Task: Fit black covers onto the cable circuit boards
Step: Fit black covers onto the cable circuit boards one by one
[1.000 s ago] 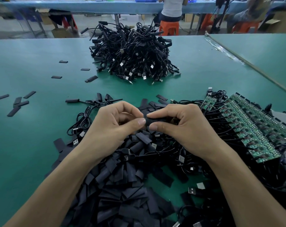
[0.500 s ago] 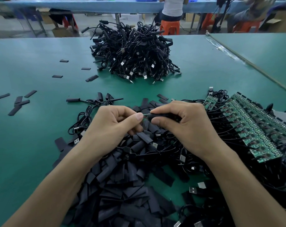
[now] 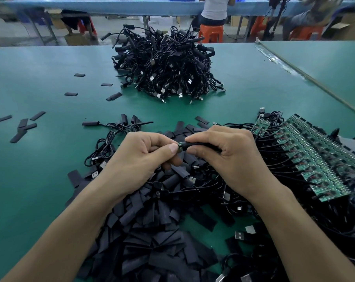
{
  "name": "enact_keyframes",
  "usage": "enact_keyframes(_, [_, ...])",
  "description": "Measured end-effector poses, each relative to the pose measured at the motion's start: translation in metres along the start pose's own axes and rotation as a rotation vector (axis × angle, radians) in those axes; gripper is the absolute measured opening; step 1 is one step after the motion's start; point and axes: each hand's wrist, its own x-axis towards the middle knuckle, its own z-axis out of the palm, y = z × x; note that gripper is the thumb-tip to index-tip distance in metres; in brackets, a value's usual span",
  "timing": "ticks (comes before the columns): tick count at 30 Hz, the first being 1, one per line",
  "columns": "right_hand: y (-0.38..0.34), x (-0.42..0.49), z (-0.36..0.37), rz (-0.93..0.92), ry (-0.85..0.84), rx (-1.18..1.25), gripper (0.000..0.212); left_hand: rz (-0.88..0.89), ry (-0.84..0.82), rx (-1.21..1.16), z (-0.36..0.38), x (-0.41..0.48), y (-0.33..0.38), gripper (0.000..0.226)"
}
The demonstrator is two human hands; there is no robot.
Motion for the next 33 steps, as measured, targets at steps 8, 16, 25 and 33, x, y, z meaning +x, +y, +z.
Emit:
enact_keyframes(8, [0.002,-0.002,-0.002,0.021,-0.086,0.002,0.024,0.029,-0.009,0.012,0.0,0.0,-0.001,0.018])
enact_keyframes(16, [0.0,-0.002,-0.001,0.002,-0.034,0.013,0.017,0.02,-0.013,-0.019,0.001,0.0,0.001,0.016])
enact_keyframes(25, [-0.007,-0.001,-0.002,0.05,-0.044,0.071,0.023,0.028,-0.021,-0.016,0.001,0.0,-0.001,0.018])
enact_keyframes(33, [-0.008,0.001,0.002,0.389,0.196,0.273,0.024,0.015,0.066,-0.03,0.005,0.0,0.0,0.02])
